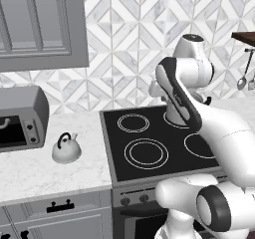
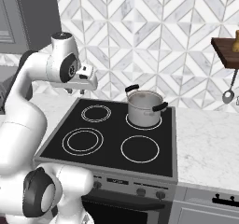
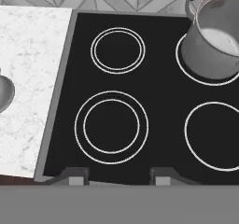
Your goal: Pick the kettle from the counter and place it on a stove burner. Then turn the burner on.
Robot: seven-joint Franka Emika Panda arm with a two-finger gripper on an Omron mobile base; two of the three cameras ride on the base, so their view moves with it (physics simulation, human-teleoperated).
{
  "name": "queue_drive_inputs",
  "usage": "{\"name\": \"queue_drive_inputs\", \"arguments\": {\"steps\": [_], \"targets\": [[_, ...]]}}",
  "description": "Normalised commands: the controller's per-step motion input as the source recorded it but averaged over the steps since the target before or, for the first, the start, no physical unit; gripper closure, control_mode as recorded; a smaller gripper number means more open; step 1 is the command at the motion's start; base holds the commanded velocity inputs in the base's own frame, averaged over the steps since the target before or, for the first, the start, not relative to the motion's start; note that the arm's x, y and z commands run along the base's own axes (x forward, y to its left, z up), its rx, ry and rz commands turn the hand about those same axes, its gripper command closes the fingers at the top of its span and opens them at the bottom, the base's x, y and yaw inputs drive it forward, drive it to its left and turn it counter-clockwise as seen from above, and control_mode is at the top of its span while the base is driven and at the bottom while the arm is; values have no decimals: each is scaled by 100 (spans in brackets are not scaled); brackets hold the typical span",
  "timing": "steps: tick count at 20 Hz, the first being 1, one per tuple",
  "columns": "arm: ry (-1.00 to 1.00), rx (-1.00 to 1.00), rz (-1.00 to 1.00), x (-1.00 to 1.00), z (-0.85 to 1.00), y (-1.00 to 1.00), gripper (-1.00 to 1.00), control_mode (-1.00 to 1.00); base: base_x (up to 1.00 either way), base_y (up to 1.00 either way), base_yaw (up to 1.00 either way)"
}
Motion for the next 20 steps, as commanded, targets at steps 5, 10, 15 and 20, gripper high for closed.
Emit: {"name": "queue_drive_inputs", "arguments": {"steps": [5,10,15,20], "targets": [[-8,0,0,-17,0,44,-100,-100,0,0,0],[-12,0,7,-49,-4,100,-100,-100,0,0,0],[-11,0,4,-18,-24,100,-100,-100,0,0,0],[-8,0,0,0,-27,100,-100,-100,0,0,0]]}}
